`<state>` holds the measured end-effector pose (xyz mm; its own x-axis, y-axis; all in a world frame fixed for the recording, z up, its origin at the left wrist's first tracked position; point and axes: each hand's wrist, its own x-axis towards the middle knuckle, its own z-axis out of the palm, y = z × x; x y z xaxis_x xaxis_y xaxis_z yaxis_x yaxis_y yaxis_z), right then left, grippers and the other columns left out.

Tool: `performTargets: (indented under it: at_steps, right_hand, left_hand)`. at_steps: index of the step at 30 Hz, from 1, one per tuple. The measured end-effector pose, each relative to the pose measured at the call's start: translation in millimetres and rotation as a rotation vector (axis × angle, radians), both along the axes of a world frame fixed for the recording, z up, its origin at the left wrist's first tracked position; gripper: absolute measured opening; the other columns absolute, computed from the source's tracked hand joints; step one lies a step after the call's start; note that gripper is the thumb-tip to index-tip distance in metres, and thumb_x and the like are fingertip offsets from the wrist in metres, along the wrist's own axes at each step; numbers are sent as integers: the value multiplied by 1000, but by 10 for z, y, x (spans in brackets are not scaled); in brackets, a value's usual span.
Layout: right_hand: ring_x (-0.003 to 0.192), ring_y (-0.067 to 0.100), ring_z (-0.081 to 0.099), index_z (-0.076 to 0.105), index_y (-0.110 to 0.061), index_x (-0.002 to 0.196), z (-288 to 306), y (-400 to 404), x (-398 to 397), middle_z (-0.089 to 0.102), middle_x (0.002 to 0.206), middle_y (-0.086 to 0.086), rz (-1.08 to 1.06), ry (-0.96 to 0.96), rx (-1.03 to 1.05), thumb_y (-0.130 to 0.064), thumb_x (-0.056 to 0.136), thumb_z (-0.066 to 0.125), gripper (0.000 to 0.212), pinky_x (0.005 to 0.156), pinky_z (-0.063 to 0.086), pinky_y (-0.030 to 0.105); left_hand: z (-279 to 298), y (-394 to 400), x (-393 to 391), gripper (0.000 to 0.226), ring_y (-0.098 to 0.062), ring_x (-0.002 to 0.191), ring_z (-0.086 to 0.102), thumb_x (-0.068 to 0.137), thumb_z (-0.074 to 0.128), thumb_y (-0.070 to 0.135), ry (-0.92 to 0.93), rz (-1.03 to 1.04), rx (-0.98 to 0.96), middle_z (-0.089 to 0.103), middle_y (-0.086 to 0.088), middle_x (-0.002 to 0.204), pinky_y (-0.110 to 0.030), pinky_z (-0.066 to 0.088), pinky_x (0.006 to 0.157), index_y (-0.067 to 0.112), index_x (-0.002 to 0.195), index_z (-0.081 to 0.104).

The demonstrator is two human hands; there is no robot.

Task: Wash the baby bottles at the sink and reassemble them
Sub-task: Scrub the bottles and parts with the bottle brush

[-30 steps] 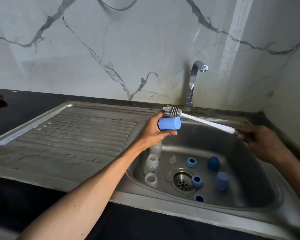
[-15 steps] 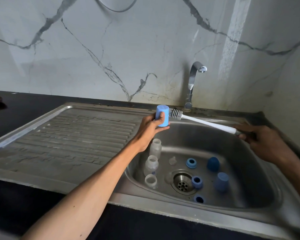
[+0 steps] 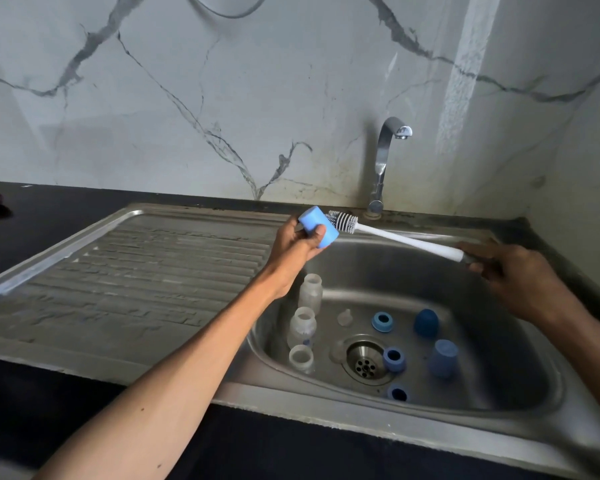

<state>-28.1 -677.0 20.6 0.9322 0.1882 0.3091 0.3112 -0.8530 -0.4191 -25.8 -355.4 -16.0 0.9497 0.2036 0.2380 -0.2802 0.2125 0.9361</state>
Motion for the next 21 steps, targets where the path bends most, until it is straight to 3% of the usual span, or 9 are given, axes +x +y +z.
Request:
performTargets:
  at_steps: [3,7,11,14,17,21]
  right_hand:
    - [110,33,62,62,-24,130,32,-40,-12,65,123,17,7,2,17,-10,92,63,41,90,49,38]
    - [109,31,63,64,-22,127,134,-96,-59,67,121,15,23,21,22,-5,90,64,41,86,41,28]
    - [124,30,54,62,-16,130,86,83,-136,61,131,11,70,39,36,-1,90,62,42,104,39,33]
    - [124,30,53,59,-22,132,33,149,-146,59,134,11,64,53,23,-8,92,62,42,106,40,39]
    - [118,29,56,61,-22,129,26,157,-145,62,129,11,38,38,16,-14,93,61,38,103,44,41]
    - [113,32,58,62,-19,128,10,200,-163,63,125,14,8,29,19,-14,94,60,35,99,46,43]
  left_hand:
    - [23,31,10,22,-26,105,68,96,62,2,-24,50,-14,69,-13,108,-36,58,89,12,115,60]
    - [69,34,-2,21,-20,86,68,93,69,14,9,146,-29,72,-13,100,-28,53,70,6,111,62]
    - [68,9,-38,35,-19,67,63,102,49,41,140,40,-84,67,-9,87,-27,52,55,8,112,56]
    - [62,-25,-33,49,-21,64,62,105,32,49,173,-16,-201,65,-15,86,-31,53,54,6,111,54]
    - [78,-27,-28,43,-24,65,60,109,32,37,188,-17,-297,62,-20,87,-32,54,58,0,114,55]
    - [68,-6,-11,31,-35,93,66,107,40,21,174,-55,-401,63,-27,110,-32,60,70,-2,119,56]
